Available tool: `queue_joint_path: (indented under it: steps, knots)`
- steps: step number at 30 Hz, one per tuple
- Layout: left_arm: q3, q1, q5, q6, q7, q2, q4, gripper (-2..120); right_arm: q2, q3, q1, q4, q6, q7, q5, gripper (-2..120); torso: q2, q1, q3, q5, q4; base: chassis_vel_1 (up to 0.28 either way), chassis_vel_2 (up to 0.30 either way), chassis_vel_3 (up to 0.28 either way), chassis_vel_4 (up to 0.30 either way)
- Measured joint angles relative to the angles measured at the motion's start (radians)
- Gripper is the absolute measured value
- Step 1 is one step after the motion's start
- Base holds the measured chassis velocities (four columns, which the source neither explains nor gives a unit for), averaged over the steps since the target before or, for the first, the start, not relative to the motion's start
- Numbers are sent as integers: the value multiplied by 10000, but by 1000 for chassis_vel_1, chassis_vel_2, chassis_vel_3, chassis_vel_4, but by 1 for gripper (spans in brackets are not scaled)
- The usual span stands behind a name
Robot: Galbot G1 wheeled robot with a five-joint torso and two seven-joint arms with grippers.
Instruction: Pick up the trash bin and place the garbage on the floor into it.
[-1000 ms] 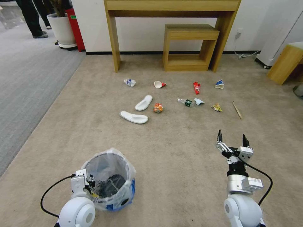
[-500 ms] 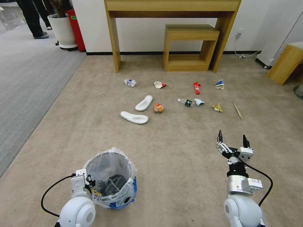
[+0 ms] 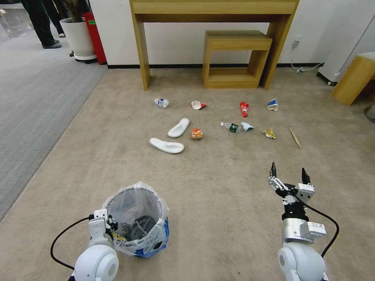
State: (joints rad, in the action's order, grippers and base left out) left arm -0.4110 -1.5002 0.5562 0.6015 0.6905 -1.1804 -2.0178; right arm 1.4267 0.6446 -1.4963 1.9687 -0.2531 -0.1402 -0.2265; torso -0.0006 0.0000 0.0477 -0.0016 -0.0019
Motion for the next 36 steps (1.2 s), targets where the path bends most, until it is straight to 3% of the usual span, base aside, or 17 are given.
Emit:
queue_joint_path:
  steps: [13,18,36]
  knots:
    - [-315,-99,-13,17,-243,-254,-327,15,-383,-18,-78,68,232,-236,-351,100,-4,2,6,-22,-6,0,0,0,0]
    - [-527,-182,80,70,-253,-257,-581,7,-476,-88,-140,111,351,-394,-495,100,-4,2,5,-17,-6,0,0,0,0]
    - [-1226,-188,559,218,-140,-342,-1313,3,-586,-118,-187,112,490,-510,-600,100,-4,2,1,-5,-3,0,0,0,0]
